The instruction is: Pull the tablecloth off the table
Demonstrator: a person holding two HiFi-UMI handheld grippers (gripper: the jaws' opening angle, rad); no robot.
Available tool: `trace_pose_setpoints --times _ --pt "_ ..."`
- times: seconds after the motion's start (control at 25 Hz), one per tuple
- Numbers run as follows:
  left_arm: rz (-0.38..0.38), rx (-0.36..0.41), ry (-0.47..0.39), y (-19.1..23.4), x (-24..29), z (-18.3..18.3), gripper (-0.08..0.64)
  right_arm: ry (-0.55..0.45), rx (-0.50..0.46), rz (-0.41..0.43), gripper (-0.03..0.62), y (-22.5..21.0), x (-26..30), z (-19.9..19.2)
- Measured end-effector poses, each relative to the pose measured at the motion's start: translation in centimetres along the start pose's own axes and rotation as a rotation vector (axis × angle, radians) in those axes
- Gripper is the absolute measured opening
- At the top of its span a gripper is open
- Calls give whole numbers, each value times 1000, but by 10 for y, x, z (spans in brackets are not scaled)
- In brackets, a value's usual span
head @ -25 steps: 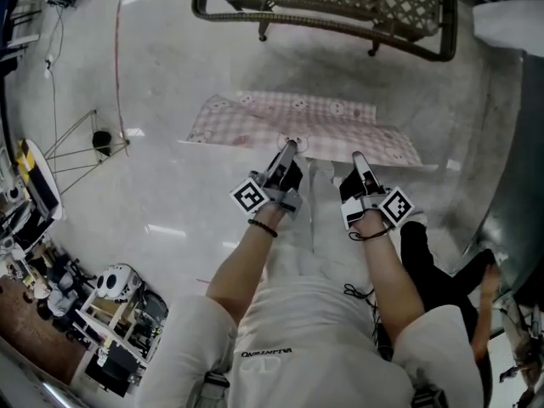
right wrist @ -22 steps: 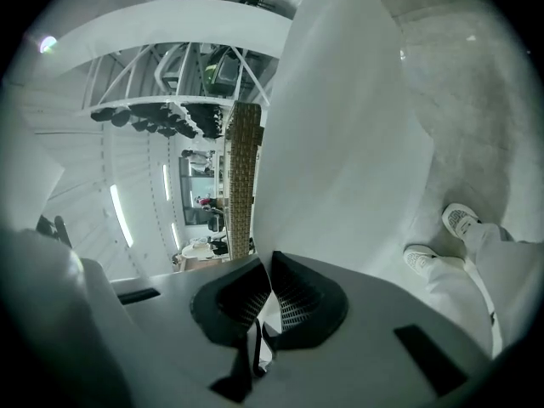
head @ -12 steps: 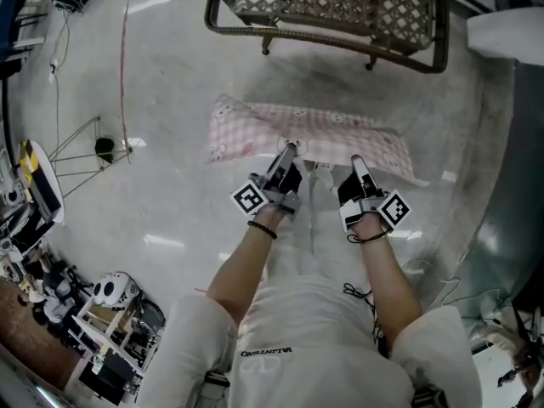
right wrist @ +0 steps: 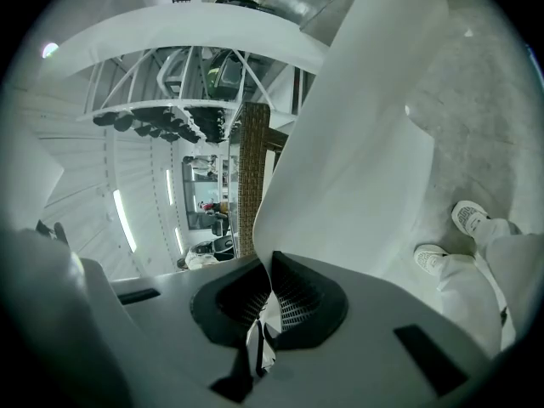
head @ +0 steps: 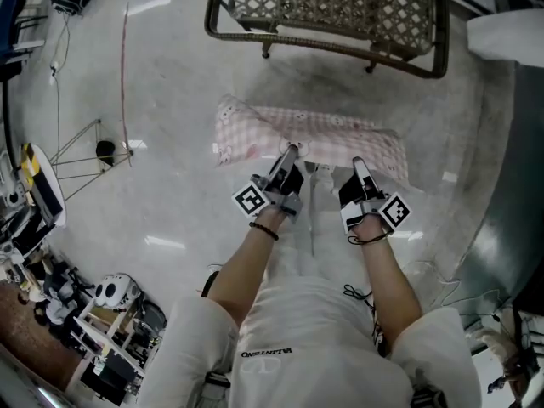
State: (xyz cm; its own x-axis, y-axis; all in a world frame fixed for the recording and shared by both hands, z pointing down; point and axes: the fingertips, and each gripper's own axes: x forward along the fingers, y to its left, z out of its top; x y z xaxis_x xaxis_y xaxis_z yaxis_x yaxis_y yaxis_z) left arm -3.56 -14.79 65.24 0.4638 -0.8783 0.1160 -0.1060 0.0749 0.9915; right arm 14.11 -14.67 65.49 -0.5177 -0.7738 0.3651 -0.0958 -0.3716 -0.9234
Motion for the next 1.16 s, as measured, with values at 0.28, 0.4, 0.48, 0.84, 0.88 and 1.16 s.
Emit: trace_pose_setpoints --times 0.28,0.4,0.48,0.84,0.88,1.16 --pt "6 -6 -1 -3 1 0 2 13 -16 4 11 5 2 1" --pt "-2 2 -3 -8 0 2 3 8 -7 2 11 8 0 -1" --pt "-8 8 -3 -11 0 3 3 6 -3 4 11 10 0 -2" --pt "-11 13 -5 -16 1 6 3 6 -1 -2 11 14 0 -2" --pt "-13 13 -7 -17 1 6 3 6 -1 -1 11 15 0 -2" --pt "-13 17 -5 -20 8 7 3 11 -4 -9 11 17 3 4"
